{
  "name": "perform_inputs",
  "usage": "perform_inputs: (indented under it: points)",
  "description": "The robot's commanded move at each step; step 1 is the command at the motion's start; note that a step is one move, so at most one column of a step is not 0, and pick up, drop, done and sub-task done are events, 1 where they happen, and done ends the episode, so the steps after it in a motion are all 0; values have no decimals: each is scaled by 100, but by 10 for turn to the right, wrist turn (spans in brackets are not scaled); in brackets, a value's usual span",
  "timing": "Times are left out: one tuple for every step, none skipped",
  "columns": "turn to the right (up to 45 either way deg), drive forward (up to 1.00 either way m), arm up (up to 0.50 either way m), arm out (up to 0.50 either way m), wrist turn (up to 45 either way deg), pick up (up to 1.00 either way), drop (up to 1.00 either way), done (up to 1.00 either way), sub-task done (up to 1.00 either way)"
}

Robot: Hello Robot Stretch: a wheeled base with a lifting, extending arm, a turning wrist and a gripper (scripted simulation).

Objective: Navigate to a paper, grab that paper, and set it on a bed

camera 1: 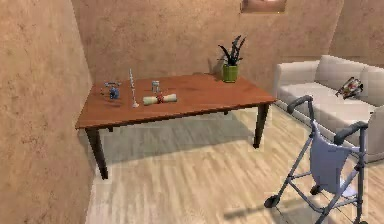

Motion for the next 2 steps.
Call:
perform_inputs:
  points:
    - [180,0,0,0,0,0,0,0,0]
    - [30,0,0,0,0,0,0,0,0]
